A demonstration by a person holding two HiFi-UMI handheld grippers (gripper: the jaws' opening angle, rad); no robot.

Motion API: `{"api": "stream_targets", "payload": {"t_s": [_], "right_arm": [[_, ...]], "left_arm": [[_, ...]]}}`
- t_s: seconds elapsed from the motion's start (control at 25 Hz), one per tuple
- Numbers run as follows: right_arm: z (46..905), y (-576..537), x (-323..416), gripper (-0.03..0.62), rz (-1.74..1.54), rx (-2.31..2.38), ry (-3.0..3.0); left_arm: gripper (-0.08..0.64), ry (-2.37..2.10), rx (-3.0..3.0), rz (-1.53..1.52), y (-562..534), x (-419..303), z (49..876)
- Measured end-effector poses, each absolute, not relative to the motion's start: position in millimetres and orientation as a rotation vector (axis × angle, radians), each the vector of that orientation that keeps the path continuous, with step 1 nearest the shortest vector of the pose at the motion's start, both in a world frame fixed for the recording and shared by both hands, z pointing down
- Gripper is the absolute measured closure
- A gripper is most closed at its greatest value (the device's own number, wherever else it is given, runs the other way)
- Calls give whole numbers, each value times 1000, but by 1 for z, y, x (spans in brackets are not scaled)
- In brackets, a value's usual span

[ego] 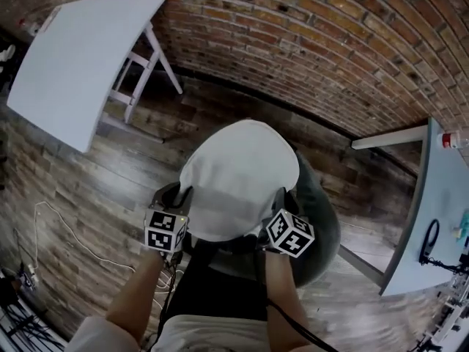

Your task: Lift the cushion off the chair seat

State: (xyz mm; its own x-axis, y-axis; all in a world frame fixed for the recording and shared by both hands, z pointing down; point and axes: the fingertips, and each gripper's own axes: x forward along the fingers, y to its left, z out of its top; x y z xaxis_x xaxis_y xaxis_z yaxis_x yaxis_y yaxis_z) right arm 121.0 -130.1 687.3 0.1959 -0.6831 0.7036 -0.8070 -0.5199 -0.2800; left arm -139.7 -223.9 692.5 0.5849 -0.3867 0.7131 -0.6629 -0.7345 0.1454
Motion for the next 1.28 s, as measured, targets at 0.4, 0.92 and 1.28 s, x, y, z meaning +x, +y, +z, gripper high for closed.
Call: {"api": "stream_targets", "payload": {"t_s": [0.4,0.92,1.28], "right_arm": [[551,-126,123,575,1098,2268,-1624],[455,-103,128,575,975,2199,-1722],[430,-92,132,575,949,2224,-1747]], "left_arm": [[465,-950,2432,864,-203,-143,562],[466,-1012,2437,778,-166,-140,471],[466,-1019,2466,783,-160,-133,440]]}}
